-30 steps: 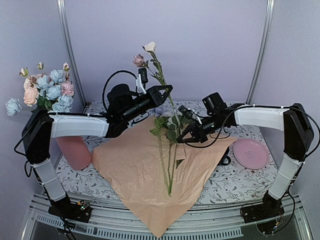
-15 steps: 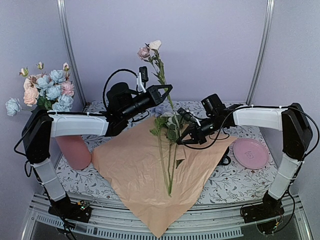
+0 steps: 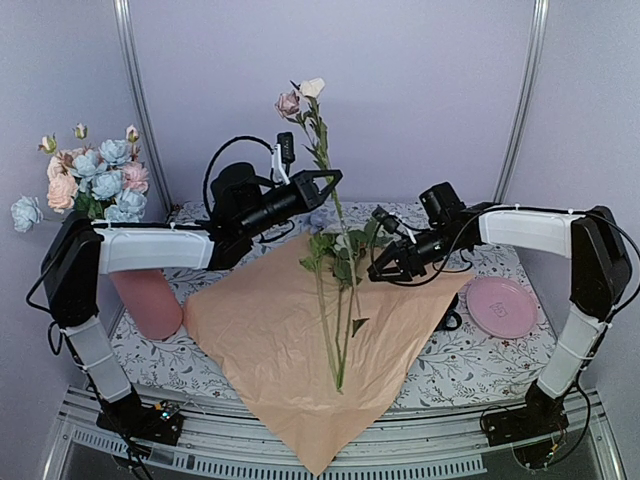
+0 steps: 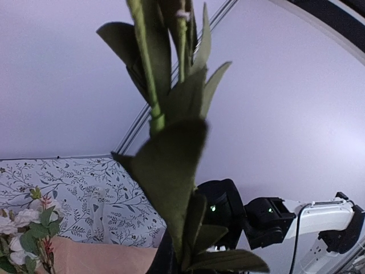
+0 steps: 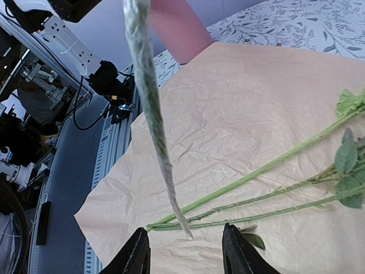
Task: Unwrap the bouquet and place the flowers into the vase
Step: Pass from the right arm to the left, then place the fake flower in the vase.
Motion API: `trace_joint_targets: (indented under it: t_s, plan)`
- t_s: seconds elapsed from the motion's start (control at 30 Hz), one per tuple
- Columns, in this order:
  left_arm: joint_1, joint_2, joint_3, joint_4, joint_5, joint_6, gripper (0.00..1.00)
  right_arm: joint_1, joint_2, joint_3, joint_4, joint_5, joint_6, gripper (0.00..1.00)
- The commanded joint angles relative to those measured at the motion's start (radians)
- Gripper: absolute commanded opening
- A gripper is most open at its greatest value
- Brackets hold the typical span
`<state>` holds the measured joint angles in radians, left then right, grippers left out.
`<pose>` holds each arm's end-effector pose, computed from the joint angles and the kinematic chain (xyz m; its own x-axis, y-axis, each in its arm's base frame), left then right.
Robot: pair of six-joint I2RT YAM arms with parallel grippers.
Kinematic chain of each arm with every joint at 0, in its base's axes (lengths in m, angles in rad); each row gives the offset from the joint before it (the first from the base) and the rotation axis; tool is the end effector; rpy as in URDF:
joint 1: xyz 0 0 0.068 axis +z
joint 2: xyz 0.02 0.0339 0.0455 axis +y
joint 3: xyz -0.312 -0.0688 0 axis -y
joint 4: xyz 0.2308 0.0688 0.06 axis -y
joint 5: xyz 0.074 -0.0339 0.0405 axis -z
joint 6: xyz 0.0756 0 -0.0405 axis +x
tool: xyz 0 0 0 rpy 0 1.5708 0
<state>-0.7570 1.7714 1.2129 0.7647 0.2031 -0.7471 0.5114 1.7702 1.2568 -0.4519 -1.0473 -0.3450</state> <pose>0.3200 -0.3233 0.3781 -0.4454 -0.4948 -0.7462 0.6999 0.3273 -0.6348 0.2958 0.2411 0.2663 -0.4466 -0.4445 -0.7765 -0.8773 0.0471 0.4777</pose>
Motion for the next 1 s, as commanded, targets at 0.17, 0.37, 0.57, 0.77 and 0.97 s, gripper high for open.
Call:
trace_joint_targets:
  t_s: [0.17, 0.37, 0.57, 0.77, 0.97]
  plan:
    - [0.04, -0.157, 0.127, -0.475, 0.013, 0.284, 0.0, -0.204, -0.129, -0.085, 0.058, 0.0, 0.005, 0.47]
    - [0.083, -0.192, 0.34, -0.913, -0.058, 0.457, 0.0, -0.234, -0.169, -0.148, 0.147, 0.01, 0.048, 0.47]
    - [0.085, -0.216, 0.535, -1.253, -0.25, 0.557, 0.0, -0.235, -0.179, -0.171, 0.173, -0.002, 0.044, 0.47]
    - [0.086, -0.242, 0.758, -1.501, -0.393, 0.548, 0.0, -0.235, -0.205, -0.166, 0.172, -0.008, 0.046, 0.46]
    - [0.084, -0.247, 0.918, -1.683, -0.486, 0.578, 0.0, -0.235, -0.237, -0.187, 0.168, 0.013, 0.014, 0.46]
